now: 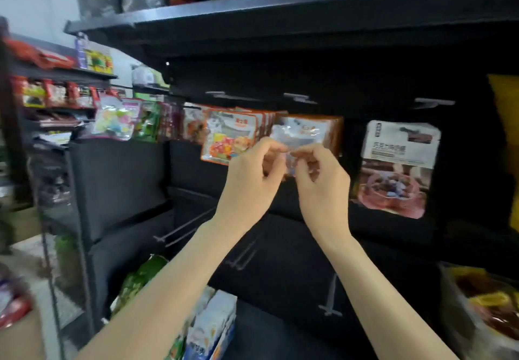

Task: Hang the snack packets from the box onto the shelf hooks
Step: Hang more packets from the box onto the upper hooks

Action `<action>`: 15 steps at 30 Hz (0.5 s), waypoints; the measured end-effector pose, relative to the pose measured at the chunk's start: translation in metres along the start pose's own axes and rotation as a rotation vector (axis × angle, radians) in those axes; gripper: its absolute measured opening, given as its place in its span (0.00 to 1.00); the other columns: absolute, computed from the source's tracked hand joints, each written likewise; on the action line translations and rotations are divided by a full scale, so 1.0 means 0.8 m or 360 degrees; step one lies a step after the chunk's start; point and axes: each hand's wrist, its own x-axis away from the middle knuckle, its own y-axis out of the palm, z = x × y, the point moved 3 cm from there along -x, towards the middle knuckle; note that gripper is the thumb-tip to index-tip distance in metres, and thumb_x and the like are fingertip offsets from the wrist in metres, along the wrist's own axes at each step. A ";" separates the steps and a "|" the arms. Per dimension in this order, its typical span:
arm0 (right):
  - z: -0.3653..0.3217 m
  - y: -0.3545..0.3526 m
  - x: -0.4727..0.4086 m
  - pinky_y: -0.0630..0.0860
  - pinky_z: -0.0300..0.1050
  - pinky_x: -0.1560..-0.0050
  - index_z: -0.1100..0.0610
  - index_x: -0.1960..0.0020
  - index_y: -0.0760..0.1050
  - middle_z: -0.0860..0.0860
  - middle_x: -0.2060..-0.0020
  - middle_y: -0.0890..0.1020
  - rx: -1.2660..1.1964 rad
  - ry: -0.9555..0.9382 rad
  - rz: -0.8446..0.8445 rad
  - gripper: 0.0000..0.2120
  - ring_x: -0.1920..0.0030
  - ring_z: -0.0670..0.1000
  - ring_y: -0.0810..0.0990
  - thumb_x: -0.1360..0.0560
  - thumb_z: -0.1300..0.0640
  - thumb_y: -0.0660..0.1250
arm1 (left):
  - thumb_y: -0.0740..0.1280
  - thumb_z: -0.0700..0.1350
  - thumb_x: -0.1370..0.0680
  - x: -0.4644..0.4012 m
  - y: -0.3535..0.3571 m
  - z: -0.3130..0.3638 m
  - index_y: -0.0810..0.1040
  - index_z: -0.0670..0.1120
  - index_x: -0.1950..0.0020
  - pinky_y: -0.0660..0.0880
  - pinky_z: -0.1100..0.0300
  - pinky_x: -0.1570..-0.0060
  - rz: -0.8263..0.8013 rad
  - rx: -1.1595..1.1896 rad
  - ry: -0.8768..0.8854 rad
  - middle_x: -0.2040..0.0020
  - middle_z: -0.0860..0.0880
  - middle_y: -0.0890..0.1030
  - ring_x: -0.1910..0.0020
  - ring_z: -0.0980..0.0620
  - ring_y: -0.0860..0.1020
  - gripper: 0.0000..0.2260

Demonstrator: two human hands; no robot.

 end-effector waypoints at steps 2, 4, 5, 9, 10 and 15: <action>-0.021 0.056 0.016 0.70 0.27 0.60 0.51 0.53 0.74 0.43 0.60 0.78 -0.0116 0.0024 -0.0111 0.09 0.57 0.41 0.76 0.23 0.64 0.62 | 0.64 0.41 0.21 0.017 -0.049 -0.044 0.78 0.46 0.47 0.78 0.63 0.59 0.0068 -0.0120 -0.0148 0.59 0.52 0.82 0.63 0.59 0.80 0.06; -0.038 0.125 0.033 0.70 0.29 0.61 0.51 0.52 0.74 0.46 0.60 0.79 -0.0167 0.0069 -0.0282 0.08 0.60 0.42 0.76 0.22 0.64 0.61 | 0.64 0.41 0.21 0.036 -0.102 -0.098 0.78 0.46 0.48 0.79 0.56 0.58 0.0097 -0.0240 -0.0322 0.60 0.51 0.82 0.63 0.57 0.80 0.06; -0.047 0.162 0.042 0.70 0.30 0.61 0.51 0.52 0.74 0.47 0.59 0.79 -0.0169 0.0091 -0.0373 0.08 0.61 0.43 0.76 0.22 0.63 0.61 | 0.64 0.41 0.22 0.047 -0.131 -0.126 0.78 0.46 0.48 0.79 0.53 0.57 0.0099 -0.0311 -0.0402 0.60 0.51 0.82 0.62 0.55 0.80 0.05; -0.083 0.315 0.086 0.69 0.28 0.59 0.53 0.50 0.76 0.48 0.56 0.80 -0.0170 0.0172 -0.0656 0.07 0.57 0.44 0.76 0.22 0.62 0.61 | 0.64 0.42 0.22 0.094 -0.255 -0.236 0.78 0.47 0.50 0.77 0.50 0.55 0.0069 -0.0564 -0.0669 0.60 0.51 0.82 0.59 0.51 0.81 0.05; -0.093 0.354 0.099 0.69 0.27 0.59 0.53 0.49 0.77 0.48 0.55 0.80 -0.0186 0.0189 -0.0723 0.08 0.56 0.44 0.76 0.23 0.62 0.61 | 0.63 0.42 0.22 0.108 -0.286 -0.263 0.78 0.48 0.51 0.77 0.50 0.55 0.0055 -0.0629 -0.0737 0.59 0.50 0.83 0.58 0.50 0.81 0.04; -0.138 0.543 0.182 0.70 0.40 0.55 0.56 0.49 0.78 0.50 0.53 0.81 -0.0250 0.0288 -0.1098 0.08 0.54 0.48 0.77 0.23 0.62 0.61 | 0.62 0.45 0.21 0.184 -0.432 -0.381 0.76 0.51 0.51 0.76 0.50 0.52 0.0027 -0.0803 -0.1199 0.55 0.48 0.81 0.54 0.47 0.78 0.04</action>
